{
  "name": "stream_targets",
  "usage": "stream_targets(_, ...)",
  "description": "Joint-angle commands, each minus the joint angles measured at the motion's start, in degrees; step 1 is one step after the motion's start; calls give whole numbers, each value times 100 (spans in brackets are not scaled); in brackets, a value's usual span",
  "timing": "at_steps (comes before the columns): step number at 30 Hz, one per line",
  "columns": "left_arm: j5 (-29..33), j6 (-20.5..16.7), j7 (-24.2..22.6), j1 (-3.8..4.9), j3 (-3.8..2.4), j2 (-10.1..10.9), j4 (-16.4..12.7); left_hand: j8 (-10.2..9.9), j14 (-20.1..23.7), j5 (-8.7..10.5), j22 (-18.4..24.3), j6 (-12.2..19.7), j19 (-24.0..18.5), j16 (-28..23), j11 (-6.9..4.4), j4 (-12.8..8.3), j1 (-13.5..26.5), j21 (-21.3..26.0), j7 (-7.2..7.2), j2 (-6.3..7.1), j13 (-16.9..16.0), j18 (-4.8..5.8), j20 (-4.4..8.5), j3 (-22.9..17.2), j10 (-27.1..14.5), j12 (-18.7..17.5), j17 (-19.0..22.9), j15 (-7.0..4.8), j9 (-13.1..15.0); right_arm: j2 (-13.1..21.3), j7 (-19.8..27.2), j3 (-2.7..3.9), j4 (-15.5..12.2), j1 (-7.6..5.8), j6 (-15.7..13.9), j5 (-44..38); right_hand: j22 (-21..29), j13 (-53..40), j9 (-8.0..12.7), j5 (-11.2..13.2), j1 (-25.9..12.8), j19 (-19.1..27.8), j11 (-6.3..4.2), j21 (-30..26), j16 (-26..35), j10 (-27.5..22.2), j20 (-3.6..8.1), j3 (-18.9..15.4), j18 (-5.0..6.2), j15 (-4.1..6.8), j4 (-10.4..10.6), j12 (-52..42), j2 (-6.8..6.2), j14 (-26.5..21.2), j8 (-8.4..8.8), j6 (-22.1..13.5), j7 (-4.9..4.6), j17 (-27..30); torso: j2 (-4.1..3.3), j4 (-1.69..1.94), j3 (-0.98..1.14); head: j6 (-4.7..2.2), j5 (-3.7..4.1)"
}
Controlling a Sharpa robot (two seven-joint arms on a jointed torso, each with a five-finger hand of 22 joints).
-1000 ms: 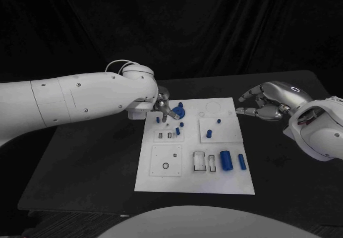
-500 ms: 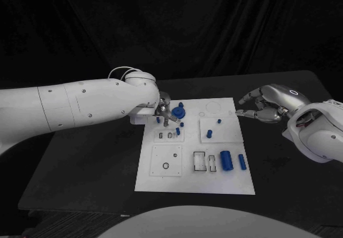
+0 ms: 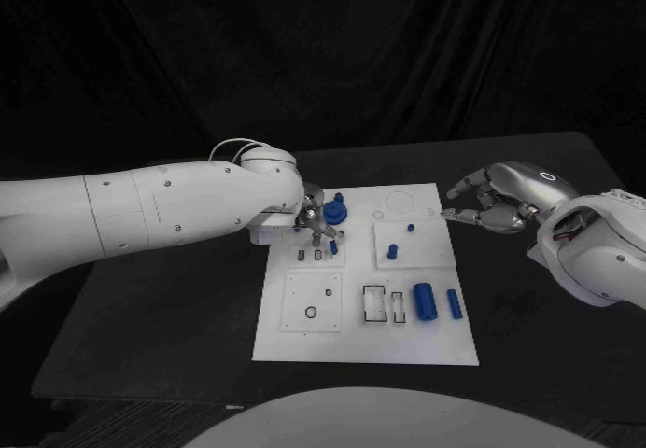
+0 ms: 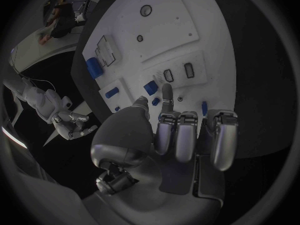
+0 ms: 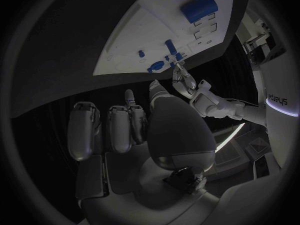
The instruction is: Assemble the parts on the task board
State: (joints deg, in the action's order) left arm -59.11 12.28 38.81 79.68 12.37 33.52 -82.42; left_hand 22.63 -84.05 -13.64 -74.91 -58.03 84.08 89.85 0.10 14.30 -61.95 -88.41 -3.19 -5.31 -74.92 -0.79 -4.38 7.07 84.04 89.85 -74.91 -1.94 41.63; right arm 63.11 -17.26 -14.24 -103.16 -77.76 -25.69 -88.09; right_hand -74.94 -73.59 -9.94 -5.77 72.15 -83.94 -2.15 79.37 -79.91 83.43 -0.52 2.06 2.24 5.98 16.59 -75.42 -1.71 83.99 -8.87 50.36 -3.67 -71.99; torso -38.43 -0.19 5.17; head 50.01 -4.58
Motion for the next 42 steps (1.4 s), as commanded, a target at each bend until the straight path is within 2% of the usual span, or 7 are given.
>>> stream_targets(1, -10, -49, -183, -27, -4, -39, 22, 24, -595, -56, -1240, 24, 229, 15, -44, -9, 10, 21, 18, -14, -1508, -21, 36, -55, 596, 15, -1509, -57, 40, -9, -8, 3, 8, 18, -76, -45, -1193, 9, -8, -29, -14, -200, 12, 17, -27, -13, -44, -33, 14, -48, -14, 16, 58, 314, -2, 36, 3, 0, 1, -2, 5, -1, -5)
stream_targets(8, -10, -45, -249, -61, -5, -103, 79, -3, -595, -92, -1226, 59, 208, 15, -48, -71, -46, 34, 19, 17, -1508, -27, 41, -101, 596, 15, -1509, -63, 108, -30, 1, 3, 42, 36, -69, -45, -1190, 33, -10, -38, -8, -196, 13, 7, -24, -22, -44, -33, 16, -49, -20, 37, 66, 313, -4, 46, 1, 5, 1, 4, 2, -1, 34)
stream_targets(22, -10, -52, -309, -94, -5, -124, 93, -10, -595, -104, -1222, 56, 202, 15, -50, -93, -67, 39, 23, 15, -1508, -29, 44, -129, 596, 15, -1509, -65, 137, -31, 7, 3, 84, 69, -46, -42, -1186, 47, -11, -42, -1, -192, 14, -6, -20, -27, -45, -34, 19, -49, -24, 49, 71, 311, -6, 57, -1, 15, 4, 3, 4, -1, 38)
stream_targets(28, -10, -40, -314, -99, -5, -131, 100, -41, -595, -161, -1219, 57, 198, 15, -62, -179, -147, 45, 34, 28, -1508, -31, 52, -210, 596, 15, -1509, -75, 208, -52, 27, 3, 111, 79, -37, -33, -1183, 53, -13, -42, -8, -188, 15, -16, -18, -29, -45, -40, 21, -50, -20, 55, 72, 311, -8, 65, -2, 19, 3, 3, 3, -1, 51)
stream_targets(36, -10, 16, -287, -114, -5, -148, 120, -59, -595, -200, -1218, 49, 197, 15, -67, -223, -183, 48, 39, 30, -1508, -31, 58, -260, 596, 15, -1509, -81, 248, -71, 41, 3, 139, 104, -32, -30, -1182, 59, -13, -43, -11, -186, 16, -20, -17, -32, -45, -42, 22, -50, -19, 60, 72, 310, -9, 69, -2, 21, 3, 6, 2, -1, 110)
stream_targets(42, -10, 25, -290, -130, -5, -160, 132, -70, -595, -220, -1221, 41, 201, 15, -73, -250, -207, 48, 47, 27, -1508, -30, 61, -295, 596, 15, -1509, -86, 271, -73, 55, 4, 154, 120, -21, -30, -1182, 59, -13, -43, -11, -186, 16, -20, -17, -32, -45, -42, 22, -50, -19, 60, 72, 310, -9, 69, -2, 21, 3, 6, 0, -1, 95)
